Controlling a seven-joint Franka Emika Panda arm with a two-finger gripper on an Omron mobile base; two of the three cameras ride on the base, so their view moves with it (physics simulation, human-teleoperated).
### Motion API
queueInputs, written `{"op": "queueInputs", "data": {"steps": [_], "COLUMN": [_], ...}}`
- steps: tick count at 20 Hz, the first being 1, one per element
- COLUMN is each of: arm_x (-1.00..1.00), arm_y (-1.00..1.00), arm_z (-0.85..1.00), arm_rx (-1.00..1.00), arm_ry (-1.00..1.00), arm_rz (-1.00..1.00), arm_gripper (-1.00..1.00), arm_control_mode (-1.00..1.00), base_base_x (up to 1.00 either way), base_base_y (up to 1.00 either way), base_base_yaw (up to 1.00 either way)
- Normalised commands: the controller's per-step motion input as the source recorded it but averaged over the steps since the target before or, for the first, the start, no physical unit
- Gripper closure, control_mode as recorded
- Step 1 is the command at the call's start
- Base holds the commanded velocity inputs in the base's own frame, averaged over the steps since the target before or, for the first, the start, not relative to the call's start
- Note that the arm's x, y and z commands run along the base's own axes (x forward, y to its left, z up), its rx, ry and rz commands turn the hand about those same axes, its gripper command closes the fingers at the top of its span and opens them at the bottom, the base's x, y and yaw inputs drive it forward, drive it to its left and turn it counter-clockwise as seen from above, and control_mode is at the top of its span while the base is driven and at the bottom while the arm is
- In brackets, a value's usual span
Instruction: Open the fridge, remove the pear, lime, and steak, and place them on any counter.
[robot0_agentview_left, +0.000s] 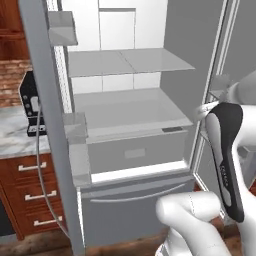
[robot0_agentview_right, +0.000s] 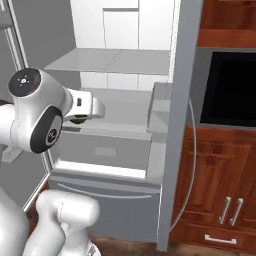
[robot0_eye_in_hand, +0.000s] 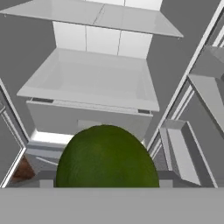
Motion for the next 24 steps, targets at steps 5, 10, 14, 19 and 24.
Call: {"op": "queueInputs", "data": {"steps": [5, 10, 14, 19, 24], "arm_x": [0.0, 0.0, 0.0, 0.0, 0.0], "arm_y": [0.0, 0.0, 0.0, 0.0, 0.0], "arm_z": [0.0, 0.0, 0.0, 0.0, 0.0], "arm_rx": [0.0, 0.0, 0.0, 0.0, 0.0], "arm_ry": [0.0, 0.0, 0.0, 0.0, 0.0], "arm_rz": [0.0, 0.0, 0.0, 0.0, 0.0], "arm_gripper": [1.0, 1.0, 1.0, 1.0, 1.0], "arm_control_mode": [1.0, 1.0, 1.0, 1.0, 1.0], "base_base_x": [-1.0, -0.86, -0.51, -0.32, -0.22], "base_base_y": [-0.1, 0.05, 0.76, 1.0, 1.0], "base_base_yaw": [0.11, 0.13, 0.0, 0.0, 0.0]}}
